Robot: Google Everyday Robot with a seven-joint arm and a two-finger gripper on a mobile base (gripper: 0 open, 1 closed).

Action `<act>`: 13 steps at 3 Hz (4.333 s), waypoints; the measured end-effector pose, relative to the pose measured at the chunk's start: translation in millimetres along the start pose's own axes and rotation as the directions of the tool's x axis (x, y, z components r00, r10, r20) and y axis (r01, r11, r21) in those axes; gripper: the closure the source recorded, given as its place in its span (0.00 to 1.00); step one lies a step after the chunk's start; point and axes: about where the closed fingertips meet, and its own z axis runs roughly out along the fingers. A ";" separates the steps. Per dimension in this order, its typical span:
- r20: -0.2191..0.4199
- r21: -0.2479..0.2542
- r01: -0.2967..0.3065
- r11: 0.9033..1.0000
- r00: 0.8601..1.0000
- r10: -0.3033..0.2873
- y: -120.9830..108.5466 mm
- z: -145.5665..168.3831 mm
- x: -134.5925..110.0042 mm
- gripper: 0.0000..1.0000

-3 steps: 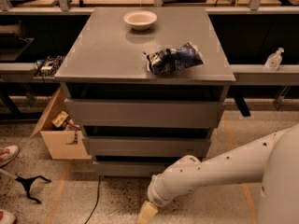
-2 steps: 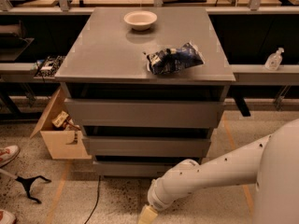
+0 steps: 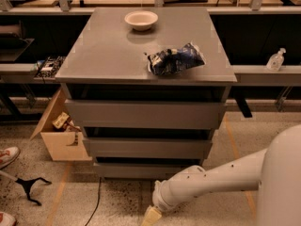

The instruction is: Open bottom drawer

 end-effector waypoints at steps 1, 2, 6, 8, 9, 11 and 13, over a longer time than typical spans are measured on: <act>0.038 0.058 0.002 0.998 0.999 -0.004 -31.7 15.6 13.6 0.00; 0.061 0.117 -0.006 0.993 0.998 -0.001 -66.1 34.7 28.0 0.00; 0.143 0.219 0.145 0.965 0.973 -0.179 -144.2 114.2 28.8 0.00; 0.134 0.294 0.276 0.915 0.936 -0.325 -187.0 132.9 10.4 0.00; 0.118 0.317 0.309 0.897 0.925 -0.361 -207.8 143.8 1.3 0.00; 0.082 0.295 0.329 0.897 0.926 -0.367 -234.3 178.5 -4.3 0.00; 0.062 0.223 0.273 0.936 0.954 -0.293 -252.4 209.3 23.1 0.38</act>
Offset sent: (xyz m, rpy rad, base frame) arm 0.0850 -0.0438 -0.0959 0.0013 -0.1872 -0.1209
